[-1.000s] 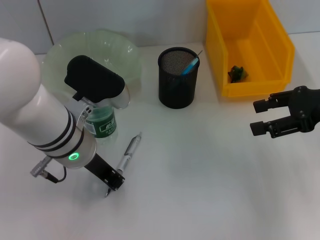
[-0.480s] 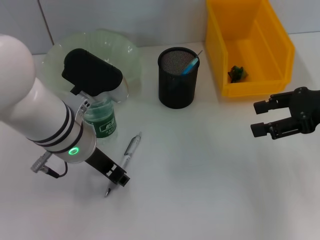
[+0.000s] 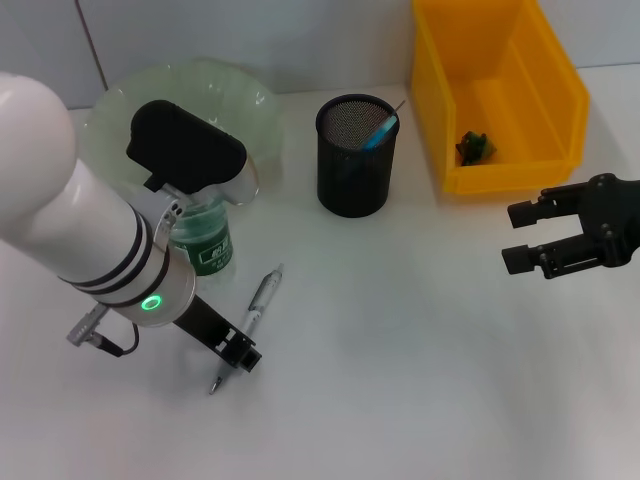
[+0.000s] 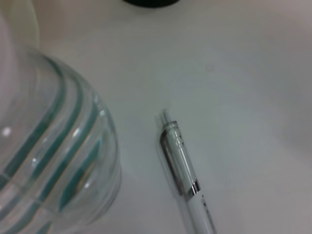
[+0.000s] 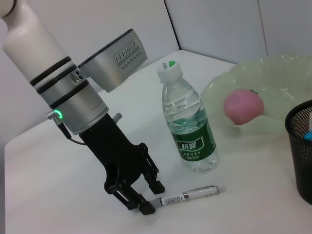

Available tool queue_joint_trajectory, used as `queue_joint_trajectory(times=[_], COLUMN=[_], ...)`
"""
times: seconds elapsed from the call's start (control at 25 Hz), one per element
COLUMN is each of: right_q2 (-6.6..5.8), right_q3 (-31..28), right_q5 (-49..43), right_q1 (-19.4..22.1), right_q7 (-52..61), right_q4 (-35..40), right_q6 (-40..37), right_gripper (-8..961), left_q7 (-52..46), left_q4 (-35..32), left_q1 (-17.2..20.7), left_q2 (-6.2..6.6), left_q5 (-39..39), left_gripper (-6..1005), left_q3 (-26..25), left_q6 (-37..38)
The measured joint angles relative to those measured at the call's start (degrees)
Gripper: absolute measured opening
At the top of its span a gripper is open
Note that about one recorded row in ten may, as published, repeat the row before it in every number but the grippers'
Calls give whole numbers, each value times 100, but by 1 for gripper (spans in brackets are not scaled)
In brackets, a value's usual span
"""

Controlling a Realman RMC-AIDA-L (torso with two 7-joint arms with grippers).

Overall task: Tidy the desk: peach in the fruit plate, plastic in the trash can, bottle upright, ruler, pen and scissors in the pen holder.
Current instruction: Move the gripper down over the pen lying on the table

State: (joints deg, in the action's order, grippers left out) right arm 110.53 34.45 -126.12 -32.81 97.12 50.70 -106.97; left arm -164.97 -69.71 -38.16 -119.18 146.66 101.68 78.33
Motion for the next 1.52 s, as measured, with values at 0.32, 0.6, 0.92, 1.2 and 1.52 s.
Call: queue_joint_trajectory(times=[0.32, 0.6, 0.92, 1.2, 1.52], right_q2=[3, 3, 4, 3, -1], right_q3=[0, 0, 0, 0, 0], right_q5=[0, 0, 0, 0, -10], right_q1=[3, 3, 3, -2, -11], right_q7=[0, 0, 0, 0, -1], right_q4=[26, 28, 27, 28, 28], right_q6=[1, 2, 15, 12, 1], right_gripper=[796, 796, 796, 796, 796], left_q7=[-1, -1, 0, 6, 8], left_q4=[19, 68, 100, 64, 86], left_q1=[-2, 19, -1, -16, -31], left_q2=[0, 0, 0, 0, 0], left_q5=[-54, -58, -31, 3, 47], left_gripper=[462, 458, 454, 383, 231], left_q3=[42, 55, 119, 204, 245], left_q6=[-16, -21, -20, -20, -10])
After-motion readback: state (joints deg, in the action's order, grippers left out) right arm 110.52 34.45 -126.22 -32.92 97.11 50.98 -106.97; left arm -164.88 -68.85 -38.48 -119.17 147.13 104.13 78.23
